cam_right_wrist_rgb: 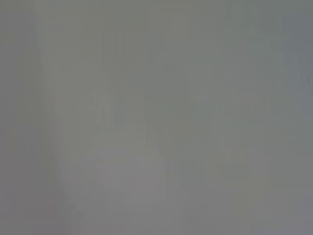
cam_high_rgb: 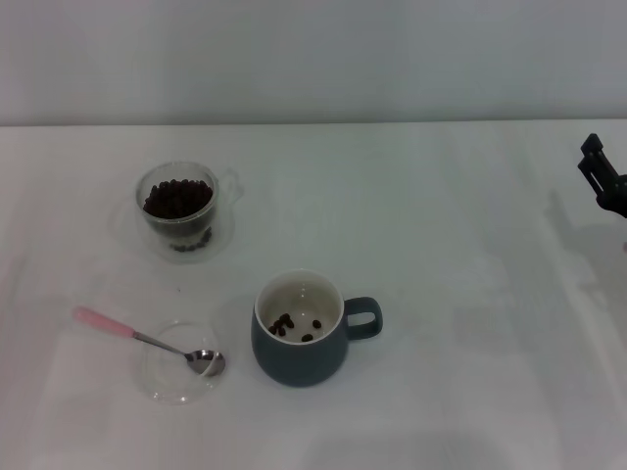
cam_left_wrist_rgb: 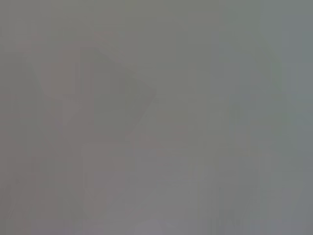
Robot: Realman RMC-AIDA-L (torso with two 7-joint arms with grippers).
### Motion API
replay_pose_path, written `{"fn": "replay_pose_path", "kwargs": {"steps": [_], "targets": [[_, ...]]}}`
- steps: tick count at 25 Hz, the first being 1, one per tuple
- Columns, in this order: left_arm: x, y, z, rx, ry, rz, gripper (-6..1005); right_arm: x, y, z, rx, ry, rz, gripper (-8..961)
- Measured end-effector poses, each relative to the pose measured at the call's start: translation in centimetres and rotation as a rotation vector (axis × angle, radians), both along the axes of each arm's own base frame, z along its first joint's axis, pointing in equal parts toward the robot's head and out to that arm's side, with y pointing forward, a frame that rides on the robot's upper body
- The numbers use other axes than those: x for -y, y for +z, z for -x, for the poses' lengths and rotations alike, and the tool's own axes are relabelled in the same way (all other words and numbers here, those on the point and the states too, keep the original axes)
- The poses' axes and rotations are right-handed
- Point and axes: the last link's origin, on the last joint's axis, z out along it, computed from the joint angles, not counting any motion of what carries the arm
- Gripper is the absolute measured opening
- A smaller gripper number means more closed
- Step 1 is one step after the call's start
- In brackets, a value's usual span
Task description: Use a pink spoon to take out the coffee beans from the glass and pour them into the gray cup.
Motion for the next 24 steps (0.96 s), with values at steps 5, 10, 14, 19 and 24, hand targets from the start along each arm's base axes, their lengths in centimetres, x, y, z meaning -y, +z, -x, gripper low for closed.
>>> {"fn": "replay_pose_path", "kwargs": {"steps": [5,10,14,19,24], "targets": [[-0.1,0.4,-0.3,-0.025,-0.026,-0.012,861,-0.2,-0.3,1.0,0.020,0.032,-0.016,832],[-0.2,0.7,-0.6,-0.036,-0.043,-0.028,861,-0.1,-0.6,1.3,0.015,0.036,-0.017,832],[-0.2,0.8,-0.9,-0.021,-0.048,-0.067,861,-0.1,-0.7,1.5,0.005,0.042,-0.015,832],[-0.7,0.3,-1.2,-0.039,-0.056,-0.047,861,0.5,-0.7,2.3,-0.022,0.082,-0.042,826],[-1.1,-0.2,-1.6,-0.035,-0.050,-0.083,861,1.5,-0.6,2.0,-0.027,0.088,-0.060,825]]}}
